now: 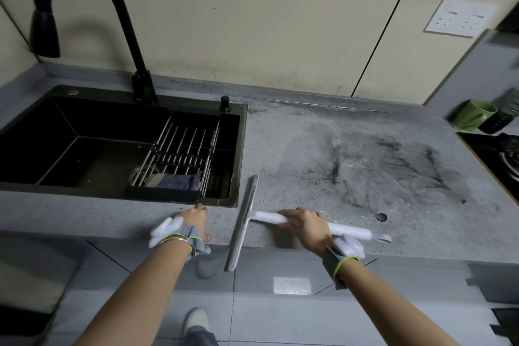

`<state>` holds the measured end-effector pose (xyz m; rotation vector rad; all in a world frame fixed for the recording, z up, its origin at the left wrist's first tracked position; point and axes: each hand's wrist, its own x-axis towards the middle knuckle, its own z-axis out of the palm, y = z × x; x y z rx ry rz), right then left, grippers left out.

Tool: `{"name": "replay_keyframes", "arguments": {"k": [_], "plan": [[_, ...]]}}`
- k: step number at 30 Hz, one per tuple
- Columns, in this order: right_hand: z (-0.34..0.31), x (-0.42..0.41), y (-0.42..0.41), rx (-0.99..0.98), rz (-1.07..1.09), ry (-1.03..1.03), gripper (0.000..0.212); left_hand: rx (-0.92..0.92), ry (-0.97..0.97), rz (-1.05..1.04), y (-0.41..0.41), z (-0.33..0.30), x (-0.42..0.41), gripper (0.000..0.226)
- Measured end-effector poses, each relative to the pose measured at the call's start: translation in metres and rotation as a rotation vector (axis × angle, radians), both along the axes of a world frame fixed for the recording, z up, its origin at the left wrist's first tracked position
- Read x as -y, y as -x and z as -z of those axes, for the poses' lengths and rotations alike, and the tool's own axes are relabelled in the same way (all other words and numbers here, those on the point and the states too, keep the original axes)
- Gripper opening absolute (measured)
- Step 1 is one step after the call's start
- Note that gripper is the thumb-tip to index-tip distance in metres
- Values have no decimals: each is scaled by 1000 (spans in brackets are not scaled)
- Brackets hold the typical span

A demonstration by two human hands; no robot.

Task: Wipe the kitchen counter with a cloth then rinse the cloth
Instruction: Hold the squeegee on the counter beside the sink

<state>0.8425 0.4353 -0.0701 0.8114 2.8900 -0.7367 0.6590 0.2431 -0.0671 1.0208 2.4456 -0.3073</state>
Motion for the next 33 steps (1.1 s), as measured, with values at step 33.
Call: {"name": "replay_keyframes", "arguments": {"k": [33], "plan": [[1, -4, -77, 58, 110, 25, 33, 0, 30, 3, -3, -3, 1, 68]]}}
